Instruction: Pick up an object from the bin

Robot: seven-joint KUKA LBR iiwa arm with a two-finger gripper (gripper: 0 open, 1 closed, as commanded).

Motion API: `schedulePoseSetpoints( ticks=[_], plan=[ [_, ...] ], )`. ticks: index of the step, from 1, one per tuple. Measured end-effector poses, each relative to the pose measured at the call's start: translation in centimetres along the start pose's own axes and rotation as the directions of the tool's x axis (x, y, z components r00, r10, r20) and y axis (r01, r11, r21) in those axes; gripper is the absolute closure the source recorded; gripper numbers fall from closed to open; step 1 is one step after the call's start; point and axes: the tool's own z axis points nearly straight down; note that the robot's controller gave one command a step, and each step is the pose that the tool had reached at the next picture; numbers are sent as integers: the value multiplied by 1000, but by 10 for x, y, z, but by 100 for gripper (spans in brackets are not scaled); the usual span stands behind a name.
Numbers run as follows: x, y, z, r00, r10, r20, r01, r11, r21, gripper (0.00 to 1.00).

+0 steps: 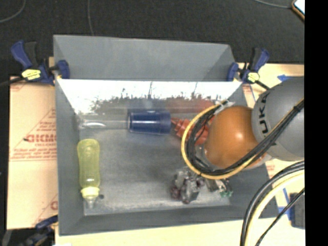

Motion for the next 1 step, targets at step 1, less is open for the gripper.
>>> schedulePoseSetpoints(
  ticks=[1],
  plan=[
    [-4, -8, -110, 1000, 1, -1, -1, 1000, 0, 100]
  ],
)
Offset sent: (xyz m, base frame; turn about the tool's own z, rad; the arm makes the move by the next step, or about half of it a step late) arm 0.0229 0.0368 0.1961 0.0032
